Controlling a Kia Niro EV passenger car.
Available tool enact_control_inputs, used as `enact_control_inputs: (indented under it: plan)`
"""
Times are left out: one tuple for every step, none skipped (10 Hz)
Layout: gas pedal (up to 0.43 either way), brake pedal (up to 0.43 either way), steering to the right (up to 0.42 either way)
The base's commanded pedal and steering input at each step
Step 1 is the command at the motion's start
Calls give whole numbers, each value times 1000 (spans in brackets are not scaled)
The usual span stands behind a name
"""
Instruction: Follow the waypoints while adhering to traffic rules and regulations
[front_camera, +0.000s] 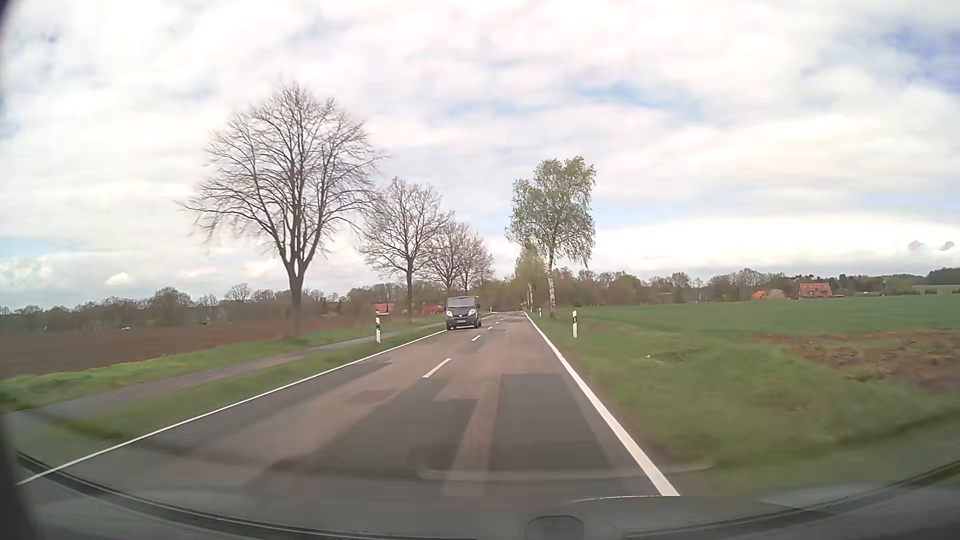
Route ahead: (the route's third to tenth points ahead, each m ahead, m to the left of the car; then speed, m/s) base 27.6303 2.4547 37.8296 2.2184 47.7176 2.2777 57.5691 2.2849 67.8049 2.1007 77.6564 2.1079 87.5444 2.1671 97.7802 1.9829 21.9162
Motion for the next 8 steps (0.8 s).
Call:
enact_control_inputs:
  plan:
    - [118, 0, 7]
    - [118, 0, 5]
    - [118, 0, 5]
    - [110, 0, 3]
    - [98, 0, -2]
    - [87, 0, -4]
    - [87, 0, -4]
    - [87, 0, -4]
